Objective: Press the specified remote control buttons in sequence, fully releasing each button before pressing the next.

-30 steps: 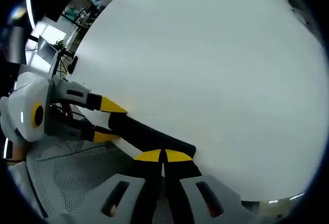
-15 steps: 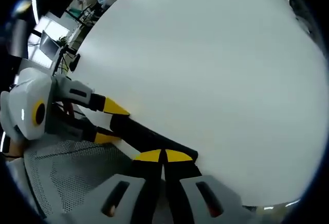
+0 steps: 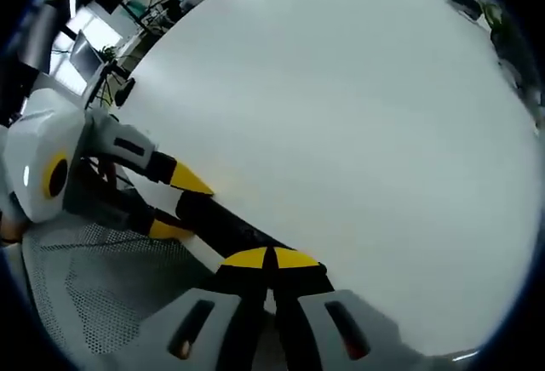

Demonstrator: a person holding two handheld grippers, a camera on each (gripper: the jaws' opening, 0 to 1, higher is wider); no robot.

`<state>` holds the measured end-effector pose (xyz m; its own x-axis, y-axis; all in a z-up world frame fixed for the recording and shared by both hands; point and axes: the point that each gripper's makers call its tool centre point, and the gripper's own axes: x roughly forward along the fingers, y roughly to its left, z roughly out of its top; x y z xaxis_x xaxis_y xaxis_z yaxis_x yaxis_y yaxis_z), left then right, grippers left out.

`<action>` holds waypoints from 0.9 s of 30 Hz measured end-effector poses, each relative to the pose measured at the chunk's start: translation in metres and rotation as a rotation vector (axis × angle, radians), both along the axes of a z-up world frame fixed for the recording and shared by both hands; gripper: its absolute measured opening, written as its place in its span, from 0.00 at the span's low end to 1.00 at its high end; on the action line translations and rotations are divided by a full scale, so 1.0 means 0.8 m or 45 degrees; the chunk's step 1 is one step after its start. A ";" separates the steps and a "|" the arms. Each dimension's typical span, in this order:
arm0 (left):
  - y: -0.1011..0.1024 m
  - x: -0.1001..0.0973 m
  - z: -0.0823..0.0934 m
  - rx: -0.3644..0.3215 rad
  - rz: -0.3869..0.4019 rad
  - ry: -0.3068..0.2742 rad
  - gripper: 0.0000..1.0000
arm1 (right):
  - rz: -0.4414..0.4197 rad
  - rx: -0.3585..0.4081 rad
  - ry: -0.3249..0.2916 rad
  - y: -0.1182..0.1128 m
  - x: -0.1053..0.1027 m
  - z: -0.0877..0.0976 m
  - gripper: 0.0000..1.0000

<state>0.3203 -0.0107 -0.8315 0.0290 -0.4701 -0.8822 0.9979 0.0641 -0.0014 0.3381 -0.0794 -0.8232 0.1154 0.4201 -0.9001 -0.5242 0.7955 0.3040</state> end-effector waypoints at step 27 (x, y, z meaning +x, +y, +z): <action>-0.002 0.001 0.000 -0.015 0.018 0.003 0.24 | -0.021 -0.002 0.022 -0.001 0.003 -0.003 0.00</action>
<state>0.3211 -0.0120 -0.8314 0.0336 -0.4800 -0.8766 0.9970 0.0779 -0.0044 0.3404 -0.0804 -0.8255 0.1069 0.4168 -0.9027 -0.5059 0.8044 0.3115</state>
